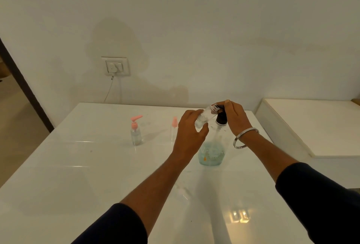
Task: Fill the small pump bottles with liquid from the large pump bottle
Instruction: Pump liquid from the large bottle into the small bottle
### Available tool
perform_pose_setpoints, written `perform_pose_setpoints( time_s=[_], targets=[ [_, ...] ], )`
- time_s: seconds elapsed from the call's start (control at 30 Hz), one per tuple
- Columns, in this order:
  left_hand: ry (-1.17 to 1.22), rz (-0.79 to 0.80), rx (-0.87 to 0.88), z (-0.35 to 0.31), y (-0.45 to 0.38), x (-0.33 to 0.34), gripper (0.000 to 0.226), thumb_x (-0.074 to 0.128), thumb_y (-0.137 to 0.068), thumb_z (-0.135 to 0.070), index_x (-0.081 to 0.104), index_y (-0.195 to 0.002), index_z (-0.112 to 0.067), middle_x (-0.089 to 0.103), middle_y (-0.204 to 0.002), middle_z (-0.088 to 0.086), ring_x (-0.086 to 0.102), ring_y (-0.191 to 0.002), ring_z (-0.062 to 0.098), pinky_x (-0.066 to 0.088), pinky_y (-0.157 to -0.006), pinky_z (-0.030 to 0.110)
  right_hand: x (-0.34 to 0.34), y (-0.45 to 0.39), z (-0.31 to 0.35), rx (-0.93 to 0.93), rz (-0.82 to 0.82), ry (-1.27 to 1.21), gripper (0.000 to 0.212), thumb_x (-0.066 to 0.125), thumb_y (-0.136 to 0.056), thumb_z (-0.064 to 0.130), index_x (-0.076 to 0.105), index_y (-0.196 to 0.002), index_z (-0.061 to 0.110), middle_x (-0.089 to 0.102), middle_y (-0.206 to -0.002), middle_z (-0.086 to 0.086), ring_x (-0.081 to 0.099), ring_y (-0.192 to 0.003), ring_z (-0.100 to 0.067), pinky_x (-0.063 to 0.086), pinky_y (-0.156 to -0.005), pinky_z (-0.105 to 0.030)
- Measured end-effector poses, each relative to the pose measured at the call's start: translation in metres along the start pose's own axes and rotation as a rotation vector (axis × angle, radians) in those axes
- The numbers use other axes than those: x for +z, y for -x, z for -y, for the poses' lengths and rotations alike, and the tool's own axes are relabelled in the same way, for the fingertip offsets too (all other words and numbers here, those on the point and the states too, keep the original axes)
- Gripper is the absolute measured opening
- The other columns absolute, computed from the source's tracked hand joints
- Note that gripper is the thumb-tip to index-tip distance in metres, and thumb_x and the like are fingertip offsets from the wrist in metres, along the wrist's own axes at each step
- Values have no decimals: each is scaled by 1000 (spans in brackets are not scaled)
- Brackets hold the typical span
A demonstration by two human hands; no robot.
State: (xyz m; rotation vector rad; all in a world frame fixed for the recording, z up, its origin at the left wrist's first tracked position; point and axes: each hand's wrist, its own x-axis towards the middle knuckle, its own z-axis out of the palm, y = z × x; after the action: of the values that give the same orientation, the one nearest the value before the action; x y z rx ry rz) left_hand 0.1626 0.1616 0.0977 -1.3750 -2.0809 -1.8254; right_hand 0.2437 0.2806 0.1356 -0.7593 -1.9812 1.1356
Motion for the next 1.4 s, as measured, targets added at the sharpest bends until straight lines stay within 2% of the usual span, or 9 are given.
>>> perform_pose_setpoints(
  time_s=[0.13,0.3,0.5,0.63,0.8,0.9,1.13,1.23,1.4],
  targets=[
    [-28,-12,-14,1,1,3,33,68,-83,-12,61,-115,-9,63,-111,2,48,-96,1,32,-82,-2,3,1,-1,-3,-30,-37,39,27,-99,12,65,-96,5,65,-93,-7,59,-87,-14,43,-70,-1],
    [-23,0,-11,0,2,1,33,68,-84,-14,60,-116,-12,54,-104,-13,46,-94,-3,36,-85,2,-1,5,1,-8,-21,-27,37,27,-99,12,64,-94,7,64,-92,-6,58,-81,-5,43,-68,0],
    [-2,7,-29,-4,2,1,34,66,-84,-15,59,-118,-13,60,-112,-1,44,-95,-6,33,-84,-1,-7,0,8,-13,24,34,40,26,-100,16,64,-102,3,62,-93,-8,56,-83,-17,42,-65,0],
    [-15,6,-32,0,1,2,35,67,-84,-16,59,-118,-12,60,-113,-2,45,-95,-5,33,-84,-1,-4,0,3,-6,24,35,40,26,-100,15,64,-100,2,65,-96,-11,58,-87,-19,43,-72,-6],
    [-3,14,-42,5,2,5,35,67,-83,-15,59,-118,-13,61,-112,-1,49,-97,-1,37,-89,10,1,4,2,3,-19,-10,39,26,-99,10,64,-96,4,63,-93,-5,57,-81,-5,42,-69,2],
    [-23,11,-35,5,2,4,36,68,-84,-17,59,-118,-13,61,-113,-1,47,-96,-3,34,-87,5,0,6,3,2,-8,4,39,25,-99,9,64,-98,2,62,-94,-5,55,-80,0,41,-68,2],
    [-4,4,-43,0,2,2,36,67,-84,-16,58,-119,-14,60,-114,-2,47,-94,-11,32,-84,-3,-5,-1,7,-15,22,35,40,26,-100,15,64,-102,1,65,-99,-14,59,-91,-22,46,-78,-14],
    [-3,8,-38,1,1,1,38,67,-84,-17,58,-120,-13,60,-115,-1,48,-98,-2,34,-86,0,-5,0,8,-8,16,33,40,26,-100,15,64,-102,1,63,-95,-9,57,-88,-19,43,-69,-2],
    [-11,7,-41,5,1,4,37,68,-83,-15,58,-119,-12,60,-114,-1,45,-96,-5,33,-85,-2,-1,2,1,-7,-12,8,40,26,-99,13,64,-101,0,64,-95,-10,57,-88,-18,42,-67,-1]
  ],
)
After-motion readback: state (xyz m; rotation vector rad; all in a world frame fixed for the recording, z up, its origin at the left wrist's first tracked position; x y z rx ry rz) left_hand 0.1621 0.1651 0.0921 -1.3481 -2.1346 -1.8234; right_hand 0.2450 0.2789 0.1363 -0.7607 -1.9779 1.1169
